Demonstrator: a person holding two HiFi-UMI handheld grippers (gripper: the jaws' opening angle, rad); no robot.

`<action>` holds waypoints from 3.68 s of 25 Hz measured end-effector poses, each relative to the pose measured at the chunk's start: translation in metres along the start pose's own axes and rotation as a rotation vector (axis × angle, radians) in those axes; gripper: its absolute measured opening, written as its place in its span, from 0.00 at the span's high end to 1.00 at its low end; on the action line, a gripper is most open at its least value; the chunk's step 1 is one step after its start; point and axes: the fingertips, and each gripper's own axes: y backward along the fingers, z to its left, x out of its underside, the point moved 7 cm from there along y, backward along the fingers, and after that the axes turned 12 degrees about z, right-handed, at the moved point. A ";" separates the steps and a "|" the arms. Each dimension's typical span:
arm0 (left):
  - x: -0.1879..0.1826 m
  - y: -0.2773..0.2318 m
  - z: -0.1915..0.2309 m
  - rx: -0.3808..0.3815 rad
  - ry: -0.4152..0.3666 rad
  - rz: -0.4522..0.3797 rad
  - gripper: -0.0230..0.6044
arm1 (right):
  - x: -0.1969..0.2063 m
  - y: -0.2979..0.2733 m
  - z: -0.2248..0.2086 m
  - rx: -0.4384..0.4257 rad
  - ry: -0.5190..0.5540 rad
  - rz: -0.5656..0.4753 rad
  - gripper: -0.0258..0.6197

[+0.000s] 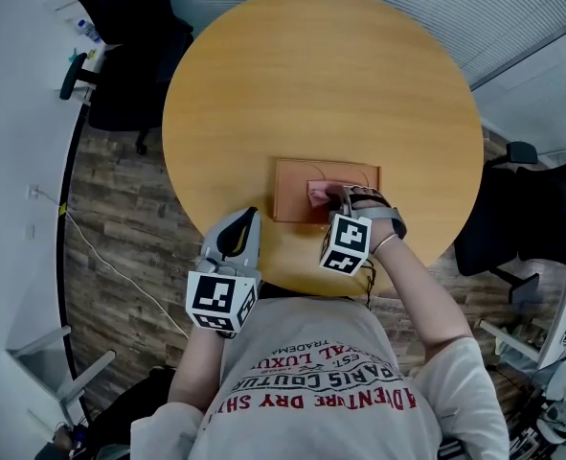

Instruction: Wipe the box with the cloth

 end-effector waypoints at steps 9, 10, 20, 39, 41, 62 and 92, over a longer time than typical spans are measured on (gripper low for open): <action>0.008 0.007 -0.014 -0.013 0.009 -0.014 0.95 | 0.010 0.013 0.026 -0.027 0.013 -0.015 0.91; 0.009 0.008 -0.016 -0.016 0.012 -0.017 0.95 | 0.010 0.014 0.028 -0.029 0.013 -0.018 0.91; 0.021 0.015 -0.033 -0.024 0.012 -0.011 0.95 | 0.012 0.028 0.054 -0.089 0.035 -0.022 0.91; 0.007 -0.001 -0.058 0.015 -0.025 -0.043 0.95 | 0.069 0.056 0.003 0.054 -0.124 -0.022 0.91; 0.002 -0.005 -0.057 0.019 -0.032 -0.042 0.95 | 0.072 0.054 -0.010 0.084 -0.134 -0.020 0.91; -0.003 -0.030 -0.038 0.016 -0.038 0.011 0.95 | 0.077 -0.023 -0.041 0.125 -0.110 0.034 0.91; 0.014 -0.021 -0.070 0.029 -0.039 -0.002 0.95 | 0.087 0.006 0.021 0.001 -0.136 0.032 0.91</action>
